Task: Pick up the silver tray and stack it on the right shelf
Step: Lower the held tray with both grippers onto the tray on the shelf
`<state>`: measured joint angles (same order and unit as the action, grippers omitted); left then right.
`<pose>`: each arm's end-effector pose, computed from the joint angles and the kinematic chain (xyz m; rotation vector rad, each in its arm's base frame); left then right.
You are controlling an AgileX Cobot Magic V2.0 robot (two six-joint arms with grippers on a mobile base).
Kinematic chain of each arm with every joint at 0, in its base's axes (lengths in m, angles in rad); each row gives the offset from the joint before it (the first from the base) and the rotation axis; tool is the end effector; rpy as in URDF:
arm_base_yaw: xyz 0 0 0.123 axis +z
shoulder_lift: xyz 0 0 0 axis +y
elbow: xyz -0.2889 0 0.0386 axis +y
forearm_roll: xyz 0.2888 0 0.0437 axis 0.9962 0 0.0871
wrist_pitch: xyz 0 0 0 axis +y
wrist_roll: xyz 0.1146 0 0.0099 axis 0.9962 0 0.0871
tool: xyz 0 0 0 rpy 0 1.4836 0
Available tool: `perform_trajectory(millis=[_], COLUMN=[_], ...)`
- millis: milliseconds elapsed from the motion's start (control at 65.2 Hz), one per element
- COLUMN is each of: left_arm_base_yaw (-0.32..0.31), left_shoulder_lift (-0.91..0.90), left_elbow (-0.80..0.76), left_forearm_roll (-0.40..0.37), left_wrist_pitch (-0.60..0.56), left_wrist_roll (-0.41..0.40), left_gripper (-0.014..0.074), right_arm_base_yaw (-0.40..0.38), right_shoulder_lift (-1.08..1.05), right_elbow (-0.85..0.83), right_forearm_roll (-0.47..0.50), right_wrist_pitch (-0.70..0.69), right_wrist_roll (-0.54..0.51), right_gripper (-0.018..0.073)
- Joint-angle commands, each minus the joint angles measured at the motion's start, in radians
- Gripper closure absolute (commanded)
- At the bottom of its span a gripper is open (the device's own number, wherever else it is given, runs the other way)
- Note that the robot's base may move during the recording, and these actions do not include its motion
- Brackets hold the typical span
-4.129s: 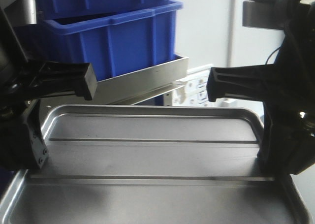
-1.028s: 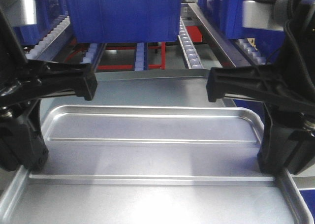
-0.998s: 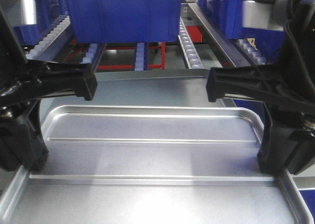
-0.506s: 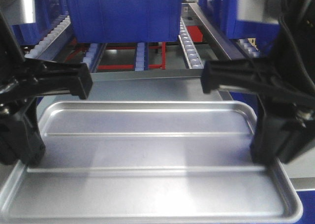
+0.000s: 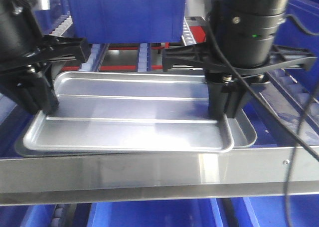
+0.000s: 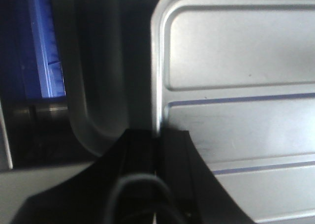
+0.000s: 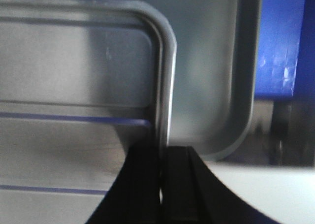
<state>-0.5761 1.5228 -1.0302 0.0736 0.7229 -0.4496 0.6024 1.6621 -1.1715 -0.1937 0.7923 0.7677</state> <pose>0.2958 -0.1855 0.2115 0.2317 2.7078 -0.2275 0.3243 0.2039 0.2040 0.0758 2.7447 0.1549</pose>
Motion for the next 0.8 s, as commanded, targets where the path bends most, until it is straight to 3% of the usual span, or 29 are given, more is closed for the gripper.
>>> perform_trajectory(millis=[0,292,783], left_arm_base_yaw=[0.007,0.027,0.031], left_shoulder_lift=[0.018,0.147,0.173], left_elbow=[-0.077,-0.169,-0.182], left_forearm_roll=[-0.109,-0.111,-0.116], left_wrist_pitch=[-0.109,-0.152,-0.129], left_wrist_roll=[0.086,0.092,0.092], left_gripper=[0.0697,0.0697,0.0697], right_arm_base_yaw=[-0.023,-0.082,-0.083], right_shoulder_lift=[0.021,0.161,0.169], right_elbow=[-0.115,-0.290,-0.296], right_forearm_roll=[0.066,0.125,0.125], right_wrist_pitch=[-0.142,-0.105,-0.097], right_wrist_roll=[-0.075,-0.133,-0.137], right_gripper=[0.0501,0.0501,0.0501])
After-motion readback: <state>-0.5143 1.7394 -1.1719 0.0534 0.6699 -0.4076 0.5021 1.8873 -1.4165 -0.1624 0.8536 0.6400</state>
